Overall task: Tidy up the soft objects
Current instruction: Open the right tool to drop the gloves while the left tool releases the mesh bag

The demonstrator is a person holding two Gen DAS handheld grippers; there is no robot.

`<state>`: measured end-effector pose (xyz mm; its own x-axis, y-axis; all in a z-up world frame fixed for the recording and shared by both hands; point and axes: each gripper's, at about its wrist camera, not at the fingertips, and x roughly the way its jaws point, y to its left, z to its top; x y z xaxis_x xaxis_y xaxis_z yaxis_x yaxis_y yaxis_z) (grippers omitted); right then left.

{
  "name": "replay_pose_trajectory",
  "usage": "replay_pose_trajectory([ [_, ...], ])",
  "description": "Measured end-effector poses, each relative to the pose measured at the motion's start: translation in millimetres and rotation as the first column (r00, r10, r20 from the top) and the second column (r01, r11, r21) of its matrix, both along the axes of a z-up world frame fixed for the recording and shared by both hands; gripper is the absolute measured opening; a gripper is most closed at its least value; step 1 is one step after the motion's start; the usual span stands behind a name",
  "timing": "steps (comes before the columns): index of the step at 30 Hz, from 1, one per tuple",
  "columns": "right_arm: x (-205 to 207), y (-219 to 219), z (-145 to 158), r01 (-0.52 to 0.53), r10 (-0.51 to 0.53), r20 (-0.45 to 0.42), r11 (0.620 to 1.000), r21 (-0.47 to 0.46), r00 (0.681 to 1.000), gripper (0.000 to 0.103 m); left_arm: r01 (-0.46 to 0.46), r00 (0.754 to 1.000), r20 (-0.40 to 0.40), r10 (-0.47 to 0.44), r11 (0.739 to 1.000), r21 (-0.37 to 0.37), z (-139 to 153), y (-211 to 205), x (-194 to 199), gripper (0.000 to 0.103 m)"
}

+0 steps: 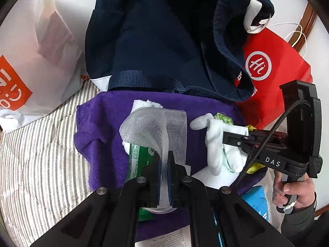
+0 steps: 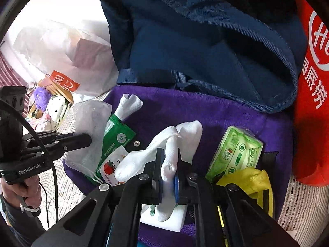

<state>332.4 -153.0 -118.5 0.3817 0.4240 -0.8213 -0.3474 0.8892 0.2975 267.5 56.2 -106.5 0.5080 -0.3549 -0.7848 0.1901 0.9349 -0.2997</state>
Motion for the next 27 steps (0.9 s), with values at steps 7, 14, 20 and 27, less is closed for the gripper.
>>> replay_pose_trajectory([
  [7, -4, -4, 4, 0.010, -0.010, -0.011, 1.000, 0.007, 1.000, 0.035, 0.001, 1.000, -0.013, 0.000, 1.000, 0.012, -3, 1, 0, 0.006],
  [14, -14, -11, 19, 0.020, -0.021, 0.010, 0.999, 0.027, 1.000, 0.045, 0.021, 0.999, -0.024, -0.021, 1.000, 0.005, -4, -7, 0, 0.006],
  [20, -24, -18, 36, 0.028, -0.029, 0.033, 0.999, 0.037, 0.999, 0.045, 0.056, 0.997, -0.049, -0.055, 0.998, 0.016, -13, -23, 7, 0.006],
  [27, -41, -29, 50, 0.036, -0.038, 0.052, 0.998, 0.048, 0.998, 0.046, 0.053, 0.995, -0.092, -0.045, 0.994, 0.092, -28, -37, 18, 0.006],
])
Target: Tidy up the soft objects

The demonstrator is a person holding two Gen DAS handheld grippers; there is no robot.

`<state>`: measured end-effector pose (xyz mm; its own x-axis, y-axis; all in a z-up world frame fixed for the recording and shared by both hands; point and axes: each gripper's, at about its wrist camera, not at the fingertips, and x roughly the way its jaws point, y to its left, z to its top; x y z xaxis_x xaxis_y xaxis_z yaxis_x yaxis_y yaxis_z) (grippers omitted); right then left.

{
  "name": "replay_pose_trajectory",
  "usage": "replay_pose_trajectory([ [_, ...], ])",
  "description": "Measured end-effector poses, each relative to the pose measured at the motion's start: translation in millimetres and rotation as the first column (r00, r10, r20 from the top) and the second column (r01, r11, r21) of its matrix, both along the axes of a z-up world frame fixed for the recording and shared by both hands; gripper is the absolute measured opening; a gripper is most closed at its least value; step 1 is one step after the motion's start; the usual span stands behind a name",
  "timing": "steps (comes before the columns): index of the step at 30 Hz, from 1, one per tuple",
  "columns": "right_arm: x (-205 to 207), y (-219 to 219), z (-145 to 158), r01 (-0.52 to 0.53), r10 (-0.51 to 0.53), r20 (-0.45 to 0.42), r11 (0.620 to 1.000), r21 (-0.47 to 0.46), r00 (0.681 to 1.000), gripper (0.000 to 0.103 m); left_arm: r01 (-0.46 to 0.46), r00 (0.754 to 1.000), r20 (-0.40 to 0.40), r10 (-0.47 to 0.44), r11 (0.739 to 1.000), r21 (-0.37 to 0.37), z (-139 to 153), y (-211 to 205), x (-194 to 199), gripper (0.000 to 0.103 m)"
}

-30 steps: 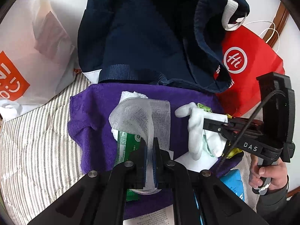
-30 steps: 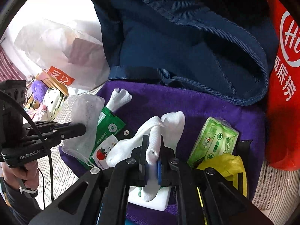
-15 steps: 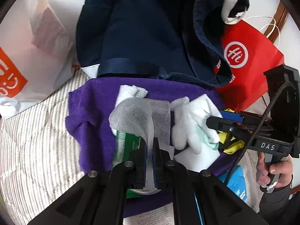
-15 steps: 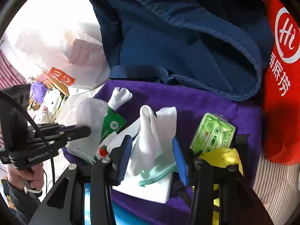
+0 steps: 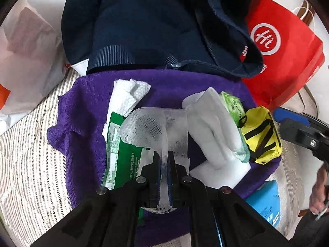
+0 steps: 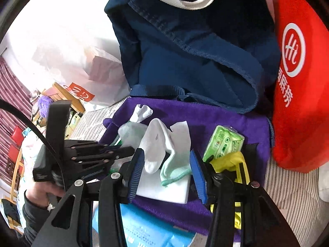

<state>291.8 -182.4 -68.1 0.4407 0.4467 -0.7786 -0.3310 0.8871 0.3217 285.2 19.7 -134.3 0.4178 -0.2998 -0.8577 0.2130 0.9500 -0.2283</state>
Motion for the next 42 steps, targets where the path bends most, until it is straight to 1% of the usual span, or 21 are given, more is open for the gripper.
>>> replay_pose_trajectory([
  [4, -8, -6, 1, 0.003, -0.003, 0.008, 1.000, -0.028, 1.000, 0.046, -0.005, 1.000, -0.017, 0.006, 1.000, 0.019, -3, -2, 4, 0.008],
  [6, -13, -12, 1, 0.012, -0.012, 0.006, 0.999, -0.033, 1.000, 0.046, -0.006, 1.000, -0.027, 0.008, 0.998, 0.056, -5, -9, 7, 0.017],
  [8, -19, -18, 1, 0.018, -0.018, 0.007, 0.999, -0.040, 1.000, 0.046, -0.006, 1.000, -0.027, 0.008, 0.997, 0.083, -5, -15, 7, 0.038],
  [10, -22, -22, -2, 0.023, -0.024, -0.003, 0.999, -0.047, 1.000, 0.046, -0.024, 0.999, -0.034, 0.028, 0.995, 0.101, -8, -16, 8, 0.043],
  [12, -27, -28, -4, 0.027, -0.028, -0.011, 0.998, -0.052, 1.000, 0.046, -0.031, 0.999, -0.034, 0.035, 0.995, 0.100, -7, -17, 5, 0.049],
  [14, -31, -33, -4, 0.029, -0.029, -0.011, 0.998, -0.062, 0.999, 0.046, -0.035, 0.999, -0.030, 0.038, 0.993, 0.111, -4, -17, 1, 0.059],
  [16, -34, -39, -3, 0.037, -0.038, -0.012, 0.997, -0.071, 0.999, 0.046, -0.034, 0.999, -0.014, 0.037, 0.989, 0.141, 1, -21, -4, 0.066],
  [18, -36, -41, -2, 0.044, -0.045, -0.013, 0.997, -0.065, 0.999, 0.047, -0.040, 0.999, -0.002, 0.041, 0.985, 0.167, 6, -24, -9, 0.069],
  [20, -40, -43, -3, 0.044, -0.045, -0.021, 0.996, -0.072, 0.999, 0.049, -0.043, 0.999, 0.008, 0.042, 0.985, 0.168, 12, -26, -15, 0.073],
  [21, -42, -42, -4, 0.042, -0.044, -0.025, 0.995, -0.086, 0.999, 0.049, -0.045, 0.999, 0.012, 0.043, 0.985, 0.167, 15, -27, -19, 0.074],
  [23, -46, -39, -3, 0.042, -0.044, -0.016, 0.992, -0.118, 0.999, 0.049, -0.046, 0.999, 0.026, 0.043, 0.985, 0.164, 21, -30, -26, 0.080],
  [25, -52, -37, -2, 0.039, -0.042, -0.019, 0.992, -0.116, 0.999, 0.050, -0.048, 0.998, 0.050, 0.041, 0.985, 0.165, 30, -35, -33, 0.083],
  [27, -59, -36, -1, 0.043, -0.046, -0.023, 0.993, -0.107, 0.999, 0.053, -0.055, 0.996, 0.078, 0.042, 0.985, 0.164, 40, -34, -45, 0.086],
  [29, -66, -35, 3, 0.048, -0.050, -0.015, 0.993, -0.112, 0.999, 0.061, -0.066, 0.994, 0.101, 0.050, 0.985, 0.158, 49, -34, -56, 0.094],
  [30, -70, -35, 5, 0.054, -0.055, -0.007, 0.992, -0.118, 0.998, 0.063, -0.069, 0.992, 0.114, 0.052, 0.986, 0.152, 54, -36, -64, 0.095],
  [31, -73, -35, 7, 0.061, -0.062, 0.000, 0.991, -0.119, 0.998, 0.068, -0.071, 0.991, 0.122, 0.053, 0.987, 0.147, 60, -34, -72, 0.097],
  [32, -78, -35, 10, 0.070, -0.069, 0.008, 0.991, -0.118, 0.998, 0.072, -0.076, 0.990, 0.127, 0.057, 0.986, 0.147, 64, -33, -77, 0.097],
  [37, -100, -39, 26, 0.101, -0.098, 0.032, 0.988, -0.115, 0.995, 0.083, -0.116, 0.984, 0.155, 0.091, 0.980, 0.159, 80, -33, -101, 0.099],
  [38, -103, -39, 28, 0.107, -0.104, 0.033, 0.987, -0.120, 0.994, 0.088, -0.125, 0.982, 0.159, 0.100, 0.979, 0.158, 83, -33, -107, 0.100],
  [40, -112, -40, 31, 0.122, -0.118, 0.038, 0.983, -0.134, 0.992, 0.095, -0.147, 0.978, 0.170, 0.118, 0.976, 0.164, 87, -33, -117, 0.101],
  [42, -121, -41, 36, 0.136, -0.131, 0.044, 0.980, -0.148, 0.990, 0.096, -0.152, 0.975, 0.185, 0.120, 0.973, 0.173, 92, -35, -131, 0.101],
])
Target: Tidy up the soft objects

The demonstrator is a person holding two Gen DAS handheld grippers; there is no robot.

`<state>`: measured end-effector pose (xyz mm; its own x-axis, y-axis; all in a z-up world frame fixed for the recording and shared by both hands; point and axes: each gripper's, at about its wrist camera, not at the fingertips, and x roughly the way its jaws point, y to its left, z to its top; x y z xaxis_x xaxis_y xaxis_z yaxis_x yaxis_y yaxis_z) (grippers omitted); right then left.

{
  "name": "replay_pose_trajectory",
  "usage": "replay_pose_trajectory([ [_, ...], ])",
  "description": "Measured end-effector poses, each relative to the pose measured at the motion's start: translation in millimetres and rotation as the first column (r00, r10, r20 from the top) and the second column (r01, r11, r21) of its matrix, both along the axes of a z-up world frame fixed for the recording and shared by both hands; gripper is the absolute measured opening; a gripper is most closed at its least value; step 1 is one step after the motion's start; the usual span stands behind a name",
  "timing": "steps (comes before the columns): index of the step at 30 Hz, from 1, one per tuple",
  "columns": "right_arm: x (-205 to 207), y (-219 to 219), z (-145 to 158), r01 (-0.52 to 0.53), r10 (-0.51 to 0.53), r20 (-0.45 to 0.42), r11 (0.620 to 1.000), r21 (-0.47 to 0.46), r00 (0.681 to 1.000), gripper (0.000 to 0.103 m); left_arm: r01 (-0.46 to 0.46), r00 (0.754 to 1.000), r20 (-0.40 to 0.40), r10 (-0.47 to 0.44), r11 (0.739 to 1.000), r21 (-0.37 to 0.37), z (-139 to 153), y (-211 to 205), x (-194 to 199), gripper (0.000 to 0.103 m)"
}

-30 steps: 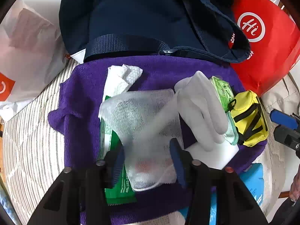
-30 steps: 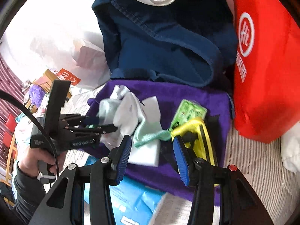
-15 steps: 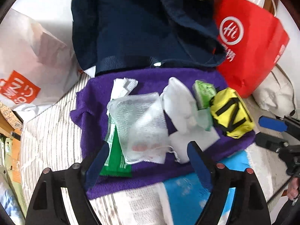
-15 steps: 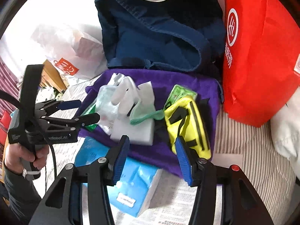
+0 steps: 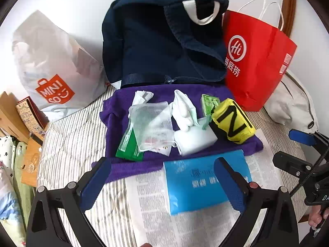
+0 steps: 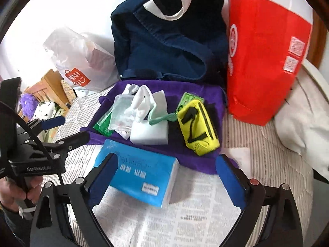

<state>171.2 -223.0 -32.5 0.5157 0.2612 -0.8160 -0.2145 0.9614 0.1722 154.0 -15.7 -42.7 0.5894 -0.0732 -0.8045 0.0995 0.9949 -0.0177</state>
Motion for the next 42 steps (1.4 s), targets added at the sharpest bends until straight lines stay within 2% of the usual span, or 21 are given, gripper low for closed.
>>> replay_pose_trajectory([
  [5, -22, -4, 9, 0.031, -0.031, 0.007, 0.999, -0.023, 1.000, 0.102, -0.010, 1.000, 0.015, 0.011, 1.000, -0.018, 6, -3, -26, 0.101],
  [12, -52, -12, 17, 0.048, -0.048, 0.013, 0.999, 0.004, 0.999, 0.103, -0.028, 0.998, 0.054, 0.028, 1.000, 0.006, 21, -12, -64, 0.101],
  [21, -77, -15, 25, 0.045, -0.044, 0.034, 0.998, -0.034, 0.998, 0.103, -0.077, 0.993, 0.086, 0.077, 0.997, 0.005, 32, -10, -97, 0.102],
  [28, -89, -21, 21, 0.072, -0.071, 0.026, 0.996, -0.051, 0.997, 0.103, -0.097, 0.993, 0.070, 0.098, 0.995, -0.017, 26, -3, -108, 0.102],
  [42, -100, -27, 23, 0.099, -0.097, 0.028, 0.994, -0.054, 0.995, 0.103, -0.080, 0.995, 0.065, 0.079, 0.997, 0.010, 24, -10, -112, 0.102],
])
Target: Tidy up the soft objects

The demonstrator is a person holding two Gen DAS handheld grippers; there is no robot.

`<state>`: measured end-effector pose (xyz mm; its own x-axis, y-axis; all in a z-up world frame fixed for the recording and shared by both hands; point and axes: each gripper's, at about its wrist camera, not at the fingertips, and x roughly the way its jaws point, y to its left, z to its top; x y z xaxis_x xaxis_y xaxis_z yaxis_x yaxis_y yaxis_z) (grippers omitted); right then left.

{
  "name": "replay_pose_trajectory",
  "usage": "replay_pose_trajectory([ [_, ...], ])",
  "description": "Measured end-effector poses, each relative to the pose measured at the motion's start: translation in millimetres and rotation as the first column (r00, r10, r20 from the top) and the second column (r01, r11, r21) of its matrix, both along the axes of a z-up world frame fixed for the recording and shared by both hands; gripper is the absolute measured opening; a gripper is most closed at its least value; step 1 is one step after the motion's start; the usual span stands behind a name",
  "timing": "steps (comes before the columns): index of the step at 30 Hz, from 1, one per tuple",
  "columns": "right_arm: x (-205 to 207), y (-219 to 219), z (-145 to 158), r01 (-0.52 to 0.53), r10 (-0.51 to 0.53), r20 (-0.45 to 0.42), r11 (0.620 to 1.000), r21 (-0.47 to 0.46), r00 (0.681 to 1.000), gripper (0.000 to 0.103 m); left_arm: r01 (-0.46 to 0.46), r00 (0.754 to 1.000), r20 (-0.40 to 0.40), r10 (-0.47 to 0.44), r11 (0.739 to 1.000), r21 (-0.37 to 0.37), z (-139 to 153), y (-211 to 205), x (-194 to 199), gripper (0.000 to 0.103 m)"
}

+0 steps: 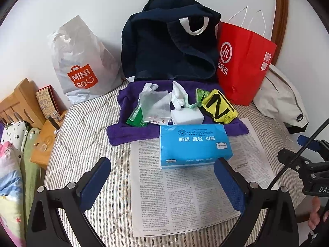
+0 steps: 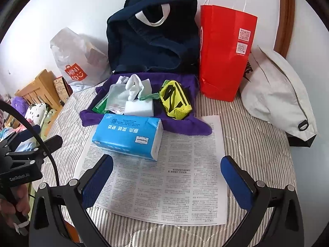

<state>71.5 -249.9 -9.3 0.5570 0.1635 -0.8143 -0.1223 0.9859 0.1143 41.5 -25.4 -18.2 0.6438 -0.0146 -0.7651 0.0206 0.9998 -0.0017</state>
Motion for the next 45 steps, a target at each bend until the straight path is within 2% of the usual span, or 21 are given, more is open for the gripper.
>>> replay_pose_trajectory([
  [45, -4.3, 3.5, 5.8, 0.009, -0.008, 0.008, 1.000, -0.017, 1.000, 0.103, -0.004, 1.000, -0.001, 0.004, 1.000, -0.003, 4.0, 6.4, -3.4, 0.102],
])
